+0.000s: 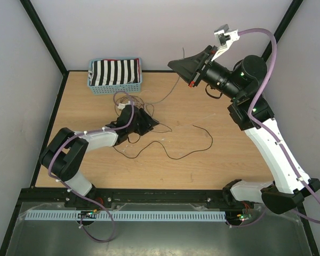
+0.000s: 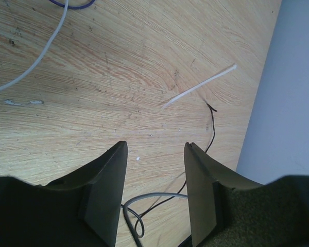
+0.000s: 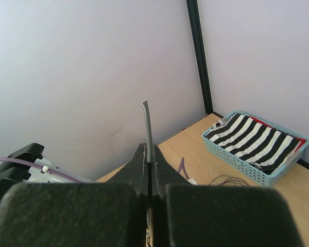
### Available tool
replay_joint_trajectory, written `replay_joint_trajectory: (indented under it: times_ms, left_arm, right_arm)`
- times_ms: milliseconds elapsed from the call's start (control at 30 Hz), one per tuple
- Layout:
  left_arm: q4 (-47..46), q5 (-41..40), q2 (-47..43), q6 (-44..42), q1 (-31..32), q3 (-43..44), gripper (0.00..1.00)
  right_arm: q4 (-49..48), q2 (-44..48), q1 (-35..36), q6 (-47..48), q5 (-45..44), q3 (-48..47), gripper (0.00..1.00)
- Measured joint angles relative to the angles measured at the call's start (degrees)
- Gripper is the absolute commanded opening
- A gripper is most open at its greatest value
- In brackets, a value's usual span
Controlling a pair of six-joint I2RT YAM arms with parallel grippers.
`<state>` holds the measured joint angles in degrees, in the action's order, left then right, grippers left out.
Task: Zip-tie the wires
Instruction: Straighten the cable at the center of the board.
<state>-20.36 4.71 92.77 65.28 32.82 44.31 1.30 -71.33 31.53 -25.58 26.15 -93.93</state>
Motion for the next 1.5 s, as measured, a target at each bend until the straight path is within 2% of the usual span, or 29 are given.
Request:
replay_joint_trajectory:
  times_ms: [500,633,867,1067,1267,1500]
  left_arm:
    - [0.0,1.73,0.0,-0.11,0.76,-0.02,0.31]
    - [0.0,1.99,0.02,-0.04,1.05,-0.04,0.22]
    - [-0.07,2.38,0.02,0.13,1.2,-0.04,0.0]
    - [-0.57,2.54,-0.31,-0.39,0.24,-1.31,0.0]
    - [-0.48,3.52,-6.93,-1.25,-6.99,-8.81,0.0]
    - [7.15,4.07,-22.29,-5.42,-19.65,-14.78,0.0]
  right_arm:
    - [-0.2,0.07,0.0,0.07,-0.44,0.72,0.0]
    - [-0.2,0.07,0.0,0.07,-0.61,0.72,0.0]
    - [-0.17,0.07,0.0,0.28,-0.87,0.79,0.0]
    - [0.9,0.09,0.0,2.91,-3.06,1.05,0.0]
    - [6.73,2.05,0.0,9.4,-10.75,4.0,0.0]
    - [15.04,6.12,0.0,16.96,-22.95,10.69,0.0]
